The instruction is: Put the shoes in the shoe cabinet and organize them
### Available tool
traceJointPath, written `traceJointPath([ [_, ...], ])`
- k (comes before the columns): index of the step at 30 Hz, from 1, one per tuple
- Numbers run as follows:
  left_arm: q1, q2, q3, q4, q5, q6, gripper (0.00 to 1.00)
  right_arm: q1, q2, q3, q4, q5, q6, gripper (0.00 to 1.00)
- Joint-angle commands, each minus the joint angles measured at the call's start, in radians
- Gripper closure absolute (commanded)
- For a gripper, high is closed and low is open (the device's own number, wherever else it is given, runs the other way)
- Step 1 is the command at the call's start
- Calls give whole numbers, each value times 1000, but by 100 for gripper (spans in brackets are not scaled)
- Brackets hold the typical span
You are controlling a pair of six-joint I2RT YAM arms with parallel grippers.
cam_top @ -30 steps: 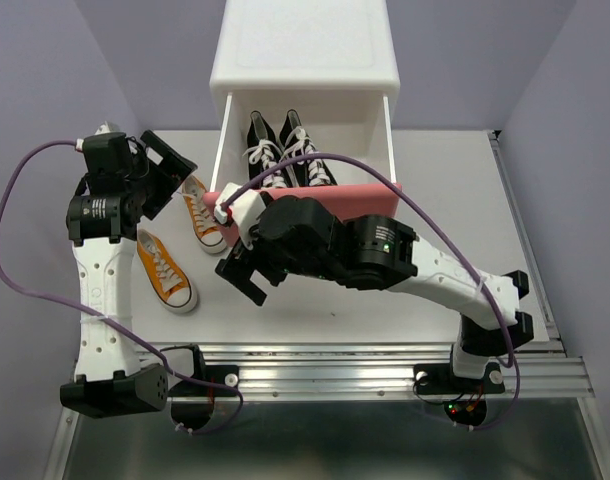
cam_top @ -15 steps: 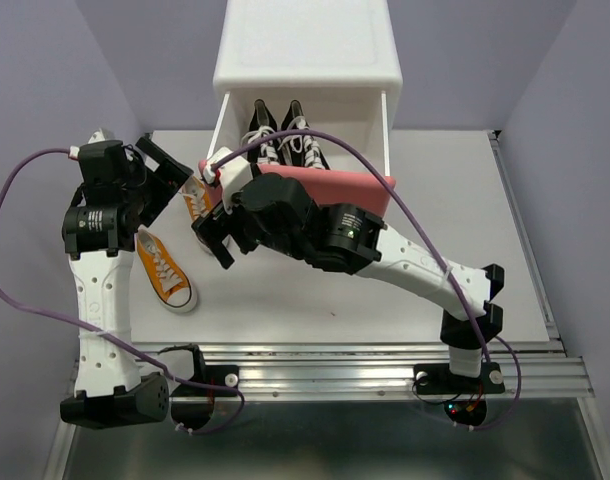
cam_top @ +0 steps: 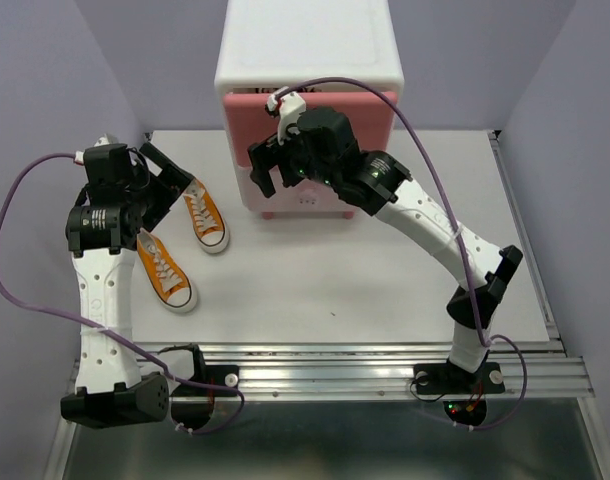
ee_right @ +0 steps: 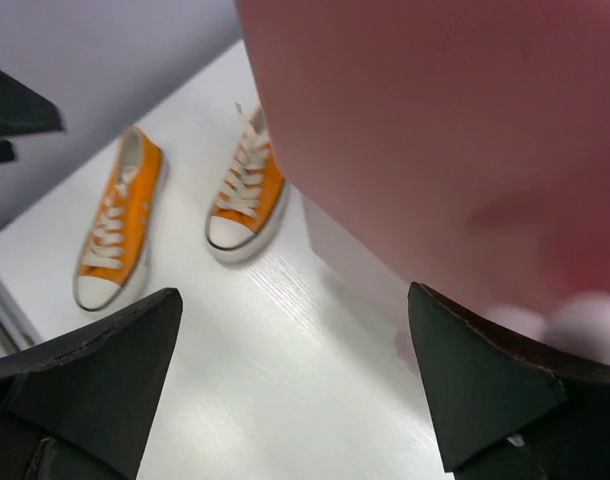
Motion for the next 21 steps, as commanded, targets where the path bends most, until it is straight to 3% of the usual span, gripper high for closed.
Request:
traceJointPath([
  [1, 5, -16, -23, 24, -6, 1, 1, -26, -111, -82, 45, -85, 6, 0],
  [6, 5, -19, -35, 41, 5, -17, 1, -103, -96, -93, 45, -4, 67, 0],
  [11, 5, -23, -37, 47, 13, -30, 1, -103, -7, 37, 42, 111, 34, 0],
  [17, 5, -48, -46, 52, 31, -16, 1, -103, -33, 44, 67, -51, -3, 0],
  [21, 5, -63, -54, 58, 45, 4, 1, -103, -188, -117, 195, -231, -26, 0],
])
